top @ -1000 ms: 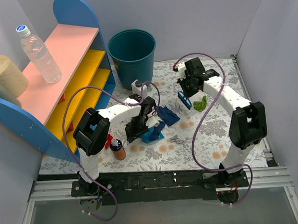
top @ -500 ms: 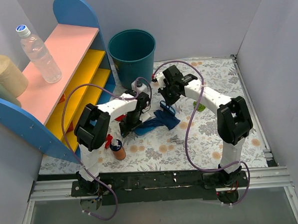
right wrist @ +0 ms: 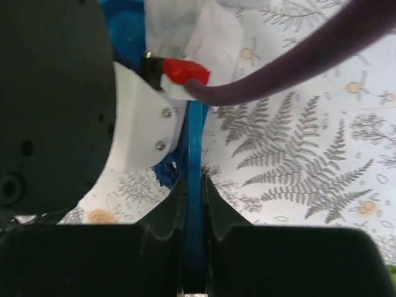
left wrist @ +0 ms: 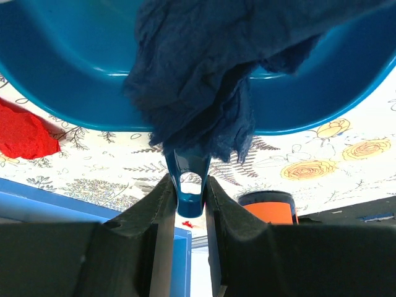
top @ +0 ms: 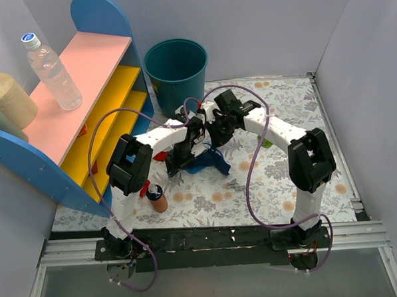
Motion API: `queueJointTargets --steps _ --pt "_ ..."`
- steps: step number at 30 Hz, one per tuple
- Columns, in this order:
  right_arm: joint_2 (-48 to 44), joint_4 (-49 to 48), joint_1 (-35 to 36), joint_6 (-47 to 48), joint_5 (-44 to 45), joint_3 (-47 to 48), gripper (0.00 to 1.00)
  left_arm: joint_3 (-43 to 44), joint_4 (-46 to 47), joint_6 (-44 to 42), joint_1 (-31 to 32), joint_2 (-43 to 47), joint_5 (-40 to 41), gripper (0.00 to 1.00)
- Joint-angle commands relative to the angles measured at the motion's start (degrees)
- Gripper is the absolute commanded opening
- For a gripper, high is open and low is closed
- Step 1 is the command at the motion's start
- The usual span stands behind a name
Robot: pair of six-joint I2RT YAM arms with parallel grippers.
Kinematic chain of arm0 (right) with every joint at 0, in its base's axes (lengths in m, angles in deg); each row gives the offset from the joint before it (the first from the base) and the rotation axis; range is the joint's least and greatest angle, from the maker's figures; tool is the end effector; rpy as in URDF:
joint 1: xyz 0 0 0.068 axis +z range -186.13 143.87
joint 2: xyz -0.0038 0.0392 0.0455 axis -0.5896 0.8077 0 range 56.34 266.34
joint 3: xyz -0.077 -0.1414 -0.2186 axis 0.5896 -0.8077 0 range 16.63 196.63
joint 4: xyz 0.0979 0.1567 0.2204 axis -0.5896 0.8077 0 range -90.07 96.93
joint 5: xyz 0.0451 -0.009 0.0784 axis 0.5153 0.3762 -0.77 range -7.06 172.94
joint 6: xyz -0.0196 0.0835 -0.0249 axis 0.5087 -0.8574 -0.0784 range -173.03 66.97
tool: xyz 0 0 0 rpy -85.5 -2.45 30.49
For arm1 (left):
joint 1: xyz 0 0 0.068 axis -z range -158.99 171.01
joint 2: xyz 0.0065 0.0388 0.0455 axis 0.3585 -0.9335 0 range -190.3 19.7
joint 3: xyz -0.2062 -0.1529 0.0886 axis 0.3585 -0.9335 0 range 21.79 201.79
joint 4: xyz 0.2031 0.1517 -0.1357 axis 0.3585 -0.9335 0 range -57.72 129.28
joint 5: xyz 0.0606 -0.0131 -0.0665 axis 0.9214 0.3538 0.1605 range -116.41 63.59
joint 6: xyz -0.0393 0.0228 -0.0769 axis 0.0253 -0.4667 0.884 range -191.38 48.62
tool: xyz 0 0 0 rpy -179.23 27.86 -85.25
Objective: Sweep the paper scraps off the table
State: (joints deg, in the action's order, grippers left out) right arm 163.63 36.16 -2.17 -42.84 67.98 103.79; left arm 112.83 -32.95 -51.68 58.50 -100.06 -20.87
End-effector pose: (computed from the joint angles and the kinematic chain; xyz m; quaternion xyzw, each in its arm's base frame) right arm 0.3687 0.2731 0.2011 -0.3915 0.8653 0.1811 0.2551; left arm 0.3135 -0.2309 0.1127 -0.1583 -0.9816 -0.0878 0.0606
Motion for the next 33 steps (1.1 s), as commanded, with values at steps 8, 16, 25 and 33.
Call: queueJointTargets --steps 8,16,25,33 --pt "-7.9 1.7 -1.3 1.9 -5.7 -2.0 0.01 -7.7 7.7 -4.1 0.1 8.7 -5.5 0.0" --pt "-15.2 3.1 -6.9 5.4 3.0 -6.5 0.01 -13.5 11.9 -6.2 0.1 13.7 -5.5 0.0" --pt "-18.0 -2.7 -15.9 10.4 23.3 -10.0 0.01 -16.2 6.1 -9.2 0.6 13.8 -4.1 0.0" --pt "-16.8 -11.3 -19.1 14.5 40.0 -15.3 0.01 -16.5 2.5 -13.4 2.3 14.8 -1.9 0.0"
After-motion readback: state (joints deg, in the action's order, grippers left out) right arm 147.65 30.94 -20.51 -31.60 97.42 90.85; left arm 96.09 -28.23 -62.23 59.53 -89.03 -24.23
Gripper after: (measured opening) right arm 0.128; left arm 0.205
